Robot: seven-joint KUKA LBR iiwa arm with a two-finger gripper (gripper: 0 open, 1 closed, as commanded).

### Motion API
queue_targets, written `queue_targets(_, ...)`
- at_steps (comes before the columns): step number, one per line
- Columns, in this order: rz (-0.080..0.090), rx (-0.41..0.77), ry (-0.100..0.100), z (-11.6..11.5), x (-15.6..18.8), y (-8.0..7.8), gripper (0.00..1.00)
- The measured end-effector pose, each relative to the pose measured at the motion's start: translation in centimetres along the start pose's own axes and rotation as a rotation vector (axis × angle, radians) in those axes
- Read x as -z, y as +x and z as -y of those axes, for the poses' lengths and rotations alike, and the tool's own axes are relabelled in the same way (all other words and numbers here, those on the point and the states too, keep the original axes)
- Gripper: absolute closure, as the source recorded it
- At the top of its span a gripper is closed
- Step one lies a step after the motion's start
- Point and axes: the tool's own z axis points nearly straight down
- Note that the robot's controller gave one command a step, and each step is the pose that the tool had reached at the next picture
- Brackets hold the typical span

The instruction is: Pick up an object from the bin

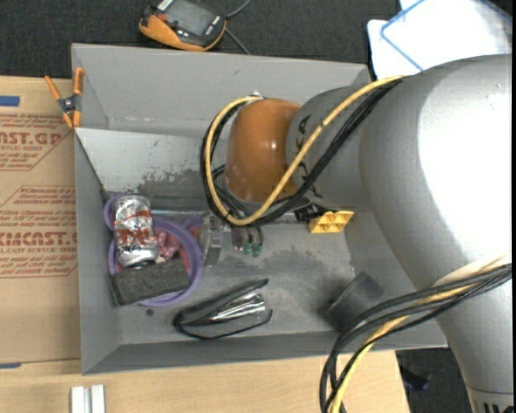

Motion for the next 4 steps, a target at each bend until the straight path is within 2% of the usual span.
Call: queue_targets(4, 0.0, 0.0, 0.0, 0.0, 0.0, 0.0, 1.0)
